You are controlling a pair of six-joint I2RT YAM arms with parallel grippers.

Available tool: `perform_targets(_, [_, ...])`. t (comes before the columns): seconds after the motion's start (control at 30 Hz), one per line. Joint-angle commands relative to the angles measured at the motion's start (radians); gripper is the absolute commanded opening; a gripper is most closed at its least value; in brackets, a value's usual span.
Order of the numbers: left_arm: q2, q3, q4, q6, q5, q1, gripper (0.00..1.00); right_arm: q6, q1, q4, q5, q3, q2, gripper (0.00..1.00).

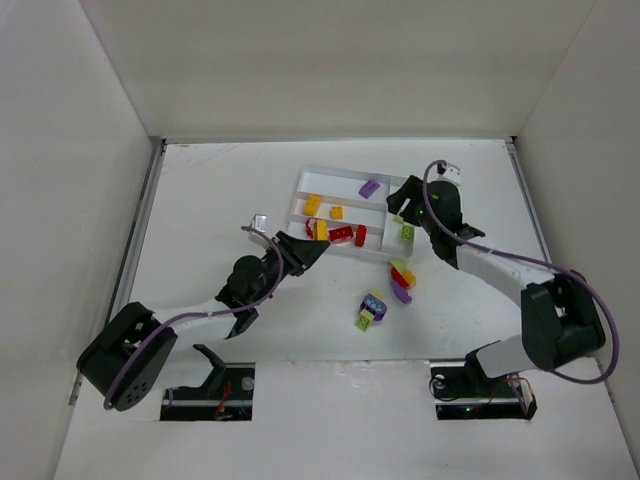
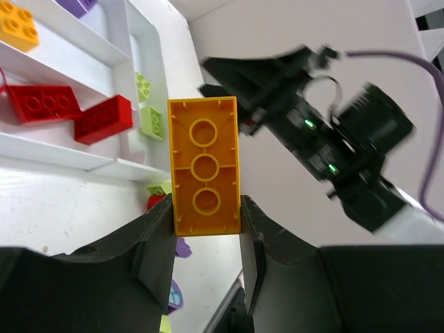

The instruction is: Sort the legos into containers by color

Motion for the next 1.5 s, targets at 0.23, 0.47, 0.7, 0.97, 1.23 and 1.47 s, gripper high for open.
perform_targets(0.23, [0.172,0.348,-0.373,0.017,-0.02,0.089,0.16,0.079,0.088,0.151,-0.069,-0.237,-0.276,0.73])
perform_targets(0.47, [0.347,0.714,-0.887,0.315,-0.121,0.098,0.16,0.067,0.118,0.105,-0.056,-0.329,-0.456,0.73])
perform_targets(0.7, [0.559,1.069,-1.2,0.602,-0.076,0.064,0.16,0.064,0.127,0.125,-0.029,-0.366,-0.476,0.73])
perform_targets(0.97, [0.751,1.311,-1.348,0.713,0.047,0.064,0.16,0.07,0.134,0.135,-0.02,-0.385,-0.502,0.73])
perform_targets(1.23, [0.843,1.433,-1.407,0.71,0.176,0.061,0.17,0.071,0.134,0.135,-0.018,-0.382,-0.493,0.74])
perform_targets(1.47, [0.898,1.505,-1.464,0.75,0.198,0.058,0.18,0.071,0.134,0.142,-0.018,-0.381,-0.49,0.74])
